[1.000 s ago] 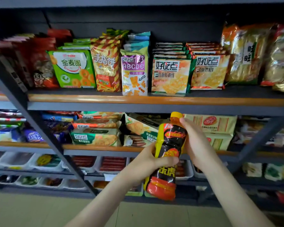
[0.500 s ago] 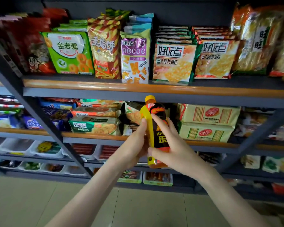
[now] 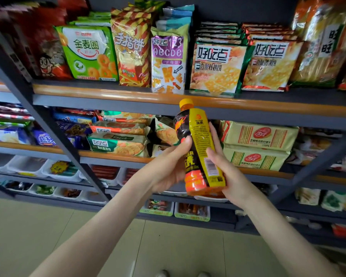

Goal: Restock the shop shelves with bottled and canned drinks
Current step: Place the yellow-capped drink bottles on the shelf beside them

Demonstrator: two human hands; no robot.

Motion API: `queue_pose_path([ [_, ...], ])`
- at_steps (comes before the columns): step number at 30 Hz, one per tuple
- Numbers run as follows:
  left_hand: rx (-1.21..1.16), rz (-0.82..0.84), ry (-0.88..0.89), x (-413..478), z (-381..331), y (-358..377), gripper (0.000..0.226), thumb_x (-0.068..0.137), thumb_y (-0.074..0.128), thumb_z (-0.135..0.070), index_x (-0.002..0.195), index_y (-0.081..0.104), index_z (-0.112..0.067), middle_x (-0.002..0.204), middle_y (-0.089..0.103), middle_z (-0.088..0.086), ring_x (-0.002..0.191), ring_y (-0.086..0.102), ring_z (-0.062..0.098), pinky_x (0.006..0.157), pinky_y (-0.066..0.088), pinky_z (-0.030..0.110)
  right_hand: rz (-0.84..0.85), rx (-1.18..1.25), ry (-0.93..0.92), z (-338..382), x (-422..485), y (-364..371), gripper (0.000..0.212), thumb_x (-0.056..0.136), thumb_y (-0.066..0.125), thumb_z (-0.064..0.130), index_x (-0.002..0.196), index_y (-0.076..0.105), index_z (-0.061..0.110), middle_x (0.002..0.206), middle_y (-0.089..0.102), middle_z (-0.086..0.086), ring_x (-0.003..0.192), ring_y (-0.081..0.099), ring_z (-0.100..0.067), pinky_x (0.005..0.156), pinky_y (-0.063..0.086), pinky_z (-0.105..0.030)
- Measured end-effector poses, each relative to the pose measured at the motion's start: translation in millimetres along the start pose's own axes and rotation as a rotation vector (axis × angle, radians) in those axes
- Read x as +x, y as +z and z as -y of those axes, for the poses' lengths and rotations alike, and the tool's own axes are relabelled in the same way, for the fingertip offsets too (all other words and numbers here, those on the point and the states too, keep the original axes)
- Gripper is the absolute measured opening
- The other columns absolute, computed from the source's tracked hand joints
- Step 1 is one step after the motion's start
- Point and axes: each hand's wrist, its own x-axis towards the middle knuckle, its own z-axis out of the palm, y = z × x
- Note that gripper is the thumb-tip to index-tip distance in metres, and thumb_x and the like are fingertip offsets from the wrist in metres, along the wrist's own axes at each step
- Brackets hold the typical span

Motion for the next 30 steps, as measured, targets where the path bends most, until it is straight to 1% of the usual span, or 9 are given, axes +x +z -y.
queue_pose_path([
  [2, 0.120, -0.107, 0.010, 1, -5, 3, 0.059, 0.082, 0.063, -0.050, 0.125, 0.055, -0.011, 0.116, 0.069, 0.010, 0.106, 0.067, 0.027, 0.092, 0.053, 0.047, -0.070, -0.204, 0.032, 5, 12, -4, 0.086, 0.064, 0.042, 0.093, 0.141, 0.025, 0.059, 0.149, 0.033, 0.019, 0.143, 0.028, -0.022, 0.117, 0.024, -0.035],
  [3, 0.217, -0.149, 0.029, 2, -7, 3, 0.059, 0.081, 0.062, -0.051, 0.125, 0.054, -0.013, 0.117, 0.069, 0.009, 0.106, 0.067, 0.025, 0.094, 0.052, 0.049, -0.120, -0.277, 0.028, 6, 18, -9, 0.090, 0.059, 0.036, 0.098, 0.138, 0.032, 0.056, 0.139, 0.039, 0.014, 0.134, 0.038, -0.021, 0.110, 0.030, -0.024],
  [6, 0.709, -0.315, 0.113, 0, -15, 5, 0.063, 0.072, 0.073, -0.061, 0.116, 0.053, -0.021, 0.106, 0.070, -0.001, 0.093, 0.069, 0.013, 0.085, 0.057, 0.040, -0.137, -0.307, -0.025, 21, 19, -7, 0.045, 0.082, 0.053, 0.070, 0.124, 0.046, 0.056, 0.124, 0.051, 0.016, 0.112, 0.052, -0.002, 0.105, 0.040, -0.033],
  [10, 1.101, -0.435, 0.156, -6, -24, 7, 0.052, 0.081, 0.066, -0.056, 0.111, 0.051, -0.016, 0.092, 0.066, -0.003, 0.080, 0.064, 0.010, 0.071, 0.056, 0.032, -0.183, -0.417, -0.078, 28, 21, 3, 0.064, 0.086, 0.066, 0.046, 0.142, 0.034, 0.042, 0.125, 0.059, 0.014, 0.115, 0.056, -0.008, 0.104, 0.044, -0.040],
  [14, 1.088, -0.270, 0.193, -26, -50, 2, 0.040, 0.089, 0.064, -0.042, 0.119, 0.046, -0.024, 0.088, 0.062, -0.015, 0.080, 0.060, -0.001, 0.070, 0.051, 0.024, -0.187, -0.340, -0.228, 43, 28, 13, 0.084, 0.086, 0.067, 0.038, 0.140, 0.007, 0.062, 0.131, 0.057, 0.009, 0.108, 0.061, -0.005, 0.093, 0.047, -0.035],
  [17, 1.002, -0.231, 0.271, -41, -74, -8, 0.055, 0.086, 0.065, -0.040, 0.135, 0.046, -0.023, 0.104, 0.070, -0.005, 0.096, 0.066, 0.010, 0.086, 0.051, 0.036, -0.130, -0.337, -0.334, 65, 39, 26, 0.073, 0.085, 0.064, 0.040, 0.139, 0.019, 0.062, 0.142, 0.047, 0.012, 0.112, 0.058, -0.003, 0.095, 0.049, -0.037],
  [22, 0.997, -0.312, 0.405, -62, -121, -26, 0.047, 0.085, 0.071, -0.026, 0.120, 0.046, -0.045, 0.098, 0.069, -0.010, 0.082, 0.064, -0.003, 0.073, 0.047, 0.018, -0.027, -0.410, -0.435, 102, 63, 56, 0.084, 0.081, 0.070, 0.036, 0.142, 0.016, 0.055, 0.143, 0.044, 0.009, 0.125, 0.052, -0.009, 0.109, 0.040, -0.045],
  [25, 0.951, -0.320, 0.505, -75, -150, -35, 0.070, 0.084, 0.074, -0.025, 0.143, 0.037, -0.028, 0.099, 0.066, -0.019, 0.088, 0.064, -0.004, 0.074, 0.052, 0.016, -0.040, -0.437, -0.559, 128, 75, 69, 0.085, 0.081, 0.077, 0.024, 0.137, 0.022, 0.057, 0.137, 0.051, 0.006, 0.117, 0.058, -0.007, 0.102, 0.047, -0.038],
  [30, 0.774, -0.208, 0.886, -87, -231, -30, 0.042, 0.085, 0.057, -0.032, 0.127, 0.052, -0.032, 0.108, 0.072, -0.008, 0.104, 0.066, 0.009, 0.090, 0.052, 0.024, -0.112, -0.441, -0.968, 200, 93, 95, 0.093, 0.073, 0.080, 0.003, 0.121, 0.033, 0.068, 0.124, 0.056, 0.029, 0.117, 0.058, -0.005, 0.099, 0.048, -0.031],
])
